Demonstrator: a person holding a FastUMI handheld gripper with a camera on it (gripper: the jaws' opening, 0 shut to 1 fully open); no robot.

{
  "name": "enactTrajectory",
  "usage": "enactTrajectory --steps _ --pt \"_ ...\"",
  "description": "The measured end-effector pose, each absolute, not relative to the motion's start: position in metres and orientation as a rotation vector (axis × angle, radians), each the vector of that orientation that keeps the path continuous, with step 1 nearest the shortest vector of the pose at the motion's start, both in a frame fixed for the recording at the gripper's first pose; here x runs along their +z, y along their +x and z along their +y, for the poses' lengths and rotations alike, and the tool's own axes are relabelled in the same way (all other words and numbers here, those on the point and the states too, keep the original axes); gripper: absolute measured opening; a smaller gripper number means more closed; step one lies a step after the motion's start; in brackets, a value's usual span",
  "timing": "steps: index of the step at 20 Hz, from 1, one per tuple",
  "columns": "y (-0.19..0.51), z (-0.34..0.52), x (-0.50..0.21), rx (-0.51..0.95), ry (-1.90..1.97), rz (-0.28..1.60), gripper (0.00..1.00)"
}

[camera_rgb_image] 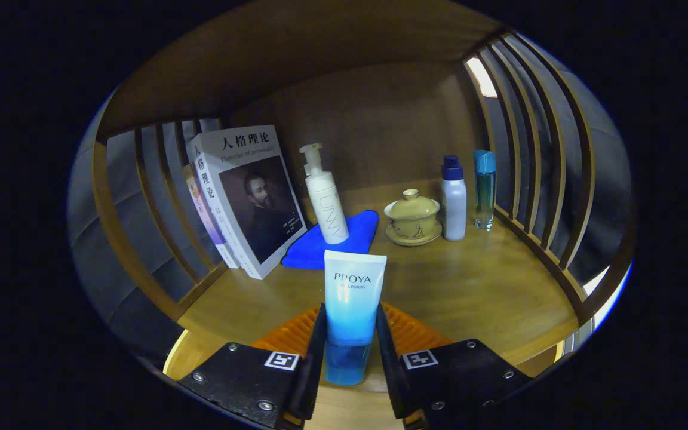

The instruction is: Pull open the drawer, take out the items inside it, and place them on the countertop above the cabinet.

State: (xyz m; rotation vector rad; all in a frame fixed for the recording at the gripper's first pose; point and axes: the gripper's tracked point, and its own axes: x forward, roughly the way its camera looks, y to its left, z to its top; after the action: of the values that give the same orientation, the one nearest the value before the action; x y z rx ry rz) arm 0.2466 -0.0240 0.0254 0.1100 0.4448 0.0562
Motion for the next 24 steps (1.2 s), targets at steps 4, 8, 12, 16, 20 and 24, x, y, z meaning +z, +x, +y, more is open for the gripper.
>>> enactTrajectory --steps 4,8,12,16,20,24 --pt "0.243 -0.030 0.037 0.005 0.077 0.368 0.63" --pt "0.212 -0.031 0.064 -0.021 0.023 0.261 0.95" --pt "0.174 -0.022 0.073 -0.007 -0.019 0.204 0.95" --pt "0.135 -0.008 0.070 0.020 -0.043 0.178 0.95" --pt "0.101 0.003 0.068 0.036 -0.065 0.151 0.95" --pt "0.067 0.014 0.067 0.043 -0.078 0.097 0.95"
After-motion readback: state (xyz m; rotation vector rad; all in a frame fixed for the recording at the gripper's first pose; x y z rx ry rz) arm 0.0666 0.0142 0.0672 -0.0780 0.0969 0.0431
